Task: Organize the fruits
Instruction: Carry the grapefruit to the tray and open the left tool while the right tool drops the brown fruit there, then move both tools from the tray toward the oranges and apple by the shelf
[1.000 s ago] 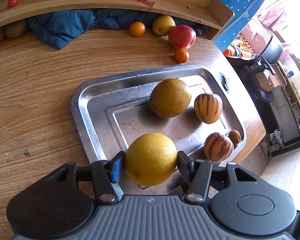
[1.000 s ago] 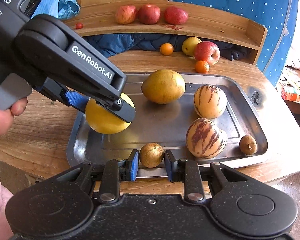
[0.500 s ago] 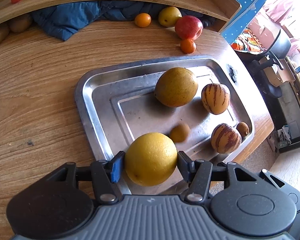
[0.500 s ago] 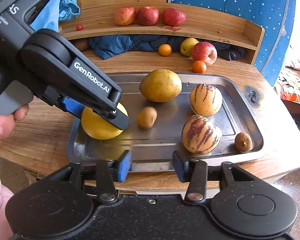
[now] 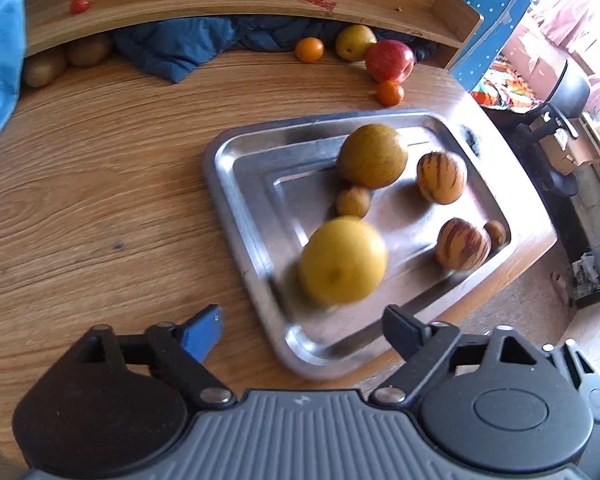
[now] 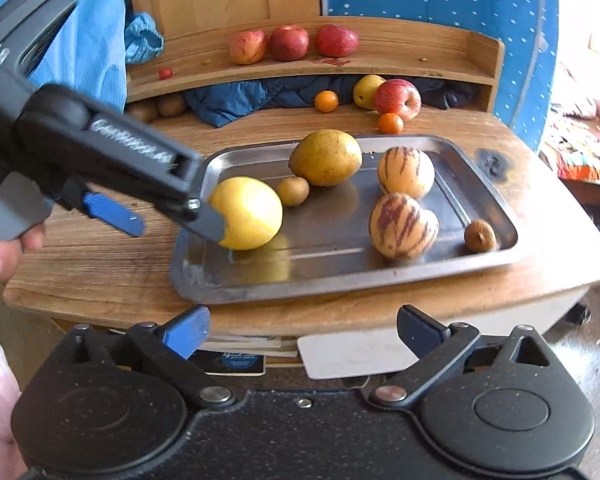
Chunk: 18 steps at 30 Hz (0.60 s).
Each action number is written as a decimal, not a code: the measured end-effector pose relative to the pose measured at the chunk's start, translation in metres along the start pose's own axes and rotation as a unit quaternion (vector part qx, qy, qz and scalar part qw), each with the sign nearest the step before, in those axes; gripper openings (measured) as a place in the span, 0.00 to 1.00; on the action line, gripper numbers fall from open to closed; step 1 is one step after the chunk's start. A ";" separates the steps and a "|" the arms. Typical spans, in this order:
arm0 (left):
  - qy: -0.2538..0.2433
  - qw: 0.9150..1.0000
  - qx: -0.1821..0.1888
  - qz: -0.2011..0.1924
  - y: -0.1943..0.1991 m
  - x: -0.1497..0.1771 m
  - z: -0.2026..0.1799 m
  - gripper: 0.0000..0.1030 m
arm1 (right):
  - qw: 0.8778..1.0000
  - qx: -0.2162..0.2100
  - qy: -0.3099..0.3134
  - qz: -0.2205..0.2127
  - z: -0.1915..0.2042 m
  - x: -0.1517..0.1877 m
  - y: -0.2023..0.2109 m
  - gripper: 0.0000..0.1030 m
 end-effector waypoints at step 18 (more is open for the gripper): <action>0.011 0.994 -0.107 0.015 0.024 -0.006 0.036 0.99 | 0.997 0.007 -0.053 -0.053 -0.006 -0.010 0.018 0.99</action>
Point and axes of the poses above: each gripper's, at about its wrist camera, not at the fingertips, and y roughly against the way its jaws point, z to its left, x to its underside, the point moved 2 cm from there along -y, roughly the way its jaws point, and after that the axes turned 2 degrees about x, right-handed, at the moved point
